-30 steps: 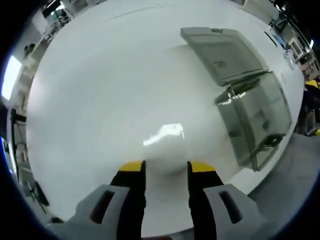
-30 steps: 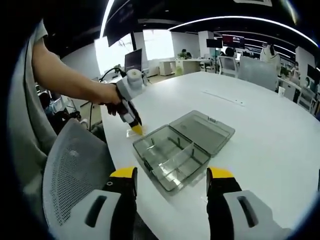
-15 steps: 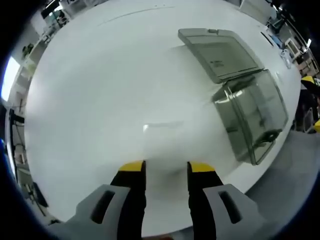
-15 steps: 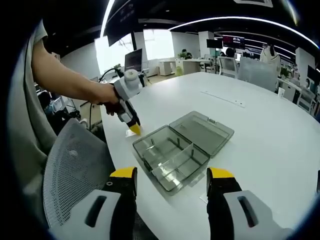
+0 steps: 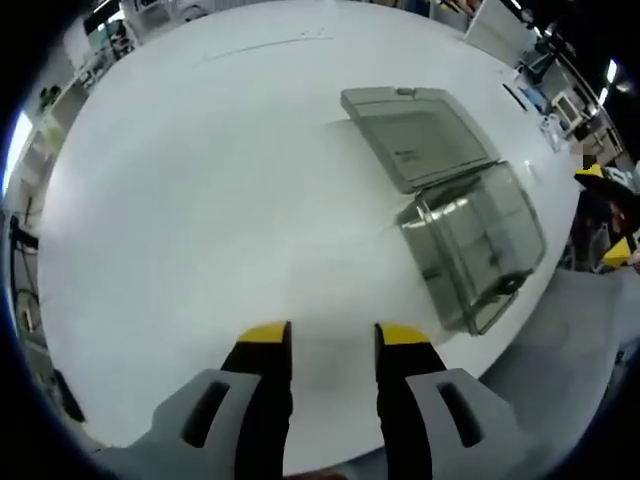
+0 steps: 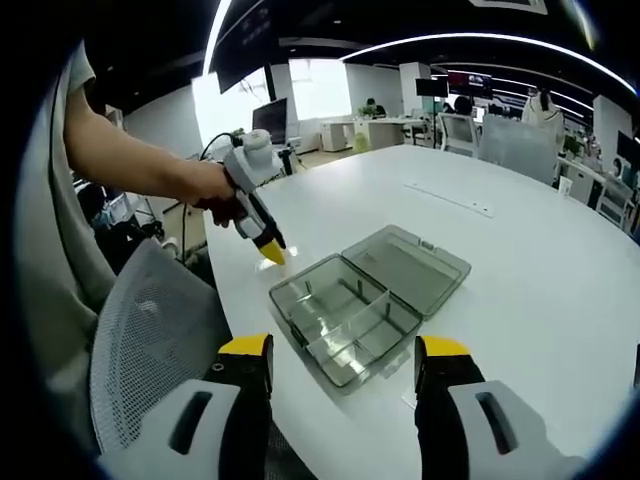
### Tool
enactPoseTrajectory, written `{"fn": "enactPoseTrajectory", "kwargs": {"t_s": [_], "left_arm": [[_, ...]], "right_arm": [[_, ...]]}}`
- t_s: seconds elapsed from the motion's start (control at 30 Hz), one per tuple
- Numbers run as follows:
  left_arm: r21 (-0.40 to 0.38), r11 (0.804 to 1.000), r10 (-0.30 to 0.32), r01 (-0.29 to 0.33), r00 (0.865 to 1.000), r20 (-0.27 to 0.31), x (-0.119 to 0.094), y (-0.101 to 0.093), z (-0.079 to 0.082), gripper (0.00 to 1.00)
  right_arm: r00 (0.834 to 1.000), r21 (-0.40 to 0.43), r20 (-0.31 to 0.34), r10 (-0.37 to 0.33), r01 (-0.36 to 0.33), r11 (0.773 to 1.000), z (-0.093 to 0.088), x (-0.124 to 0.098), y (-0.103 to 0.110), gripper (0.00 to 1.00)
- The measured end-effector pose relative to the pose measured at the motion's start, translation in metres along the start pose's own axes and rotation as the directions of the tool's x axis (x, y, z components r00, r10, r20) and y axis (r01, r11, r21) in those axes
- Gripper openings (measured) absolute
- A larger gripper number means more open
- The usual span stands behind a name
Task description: Insert the divider into the dual guide fixture by aligning both edges with the guide slots and pushing it downward to the bottom, including one-sided entry, uneven engagement, binding, and posture correction.
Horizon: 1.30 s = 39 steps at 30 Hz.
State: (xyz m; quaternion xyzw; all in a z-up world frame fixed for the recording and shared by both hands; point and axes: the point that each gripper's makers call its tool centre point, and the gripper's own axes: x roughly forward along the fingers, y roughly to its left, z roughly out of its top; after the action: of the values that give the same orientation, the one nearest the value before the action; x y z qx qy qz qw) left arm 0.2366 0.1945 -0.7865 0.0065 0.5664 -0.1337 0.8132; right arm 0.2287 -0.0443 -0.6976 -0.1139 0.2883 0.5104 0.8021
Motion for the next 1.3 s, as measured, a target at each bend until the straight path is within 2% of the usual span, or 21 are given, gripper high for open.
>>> {"fn": "enactPoseTrajectory", "kwargs": {"t_s": [0.37,0.73,0.9,1.03,1.3], "left_arm": [[-0.013,0.997,-0.080,0.081,0.994,0.078,-0.016,-0.017,0.013,0.29],[-0.028,0.985,-0.164,0.170,0.976,0.144,-0.034,-0.036,0.023,0.29],[-0.026,0.974,-0.219,0.227,0.959,0.181,-0.043,-0.048,0.029,0.29],[-0.014,0.959,-0.272,0.282,0.938,0.214,-0.052,-0.061,0.036,0.29],[0.000,0.939,-0.332,0.343,0.909,0.254,-0.060,-0.077,0.046,0.29]], "right_arm": [[0.999,0.009,0.024,0.032,-0.032,0.999,0.010,0.000,0.003,0.54],[0.997,0.024,0.053,0.061,-0.062,0.998,0.022,-0.001,0.005,0.53],[0.994,0.041,0.072,0.084,-0.087,0.995,0.028,-0.001,0.008,0.53],[0.988,0.074,0.102,0.116,-0.124,0.990,0.036,-0.003,0.010,0.52],[0.981,0.090,0.120,0.150,-0.161,0.983,0.045,-0.003,0.014,0.53]]}}
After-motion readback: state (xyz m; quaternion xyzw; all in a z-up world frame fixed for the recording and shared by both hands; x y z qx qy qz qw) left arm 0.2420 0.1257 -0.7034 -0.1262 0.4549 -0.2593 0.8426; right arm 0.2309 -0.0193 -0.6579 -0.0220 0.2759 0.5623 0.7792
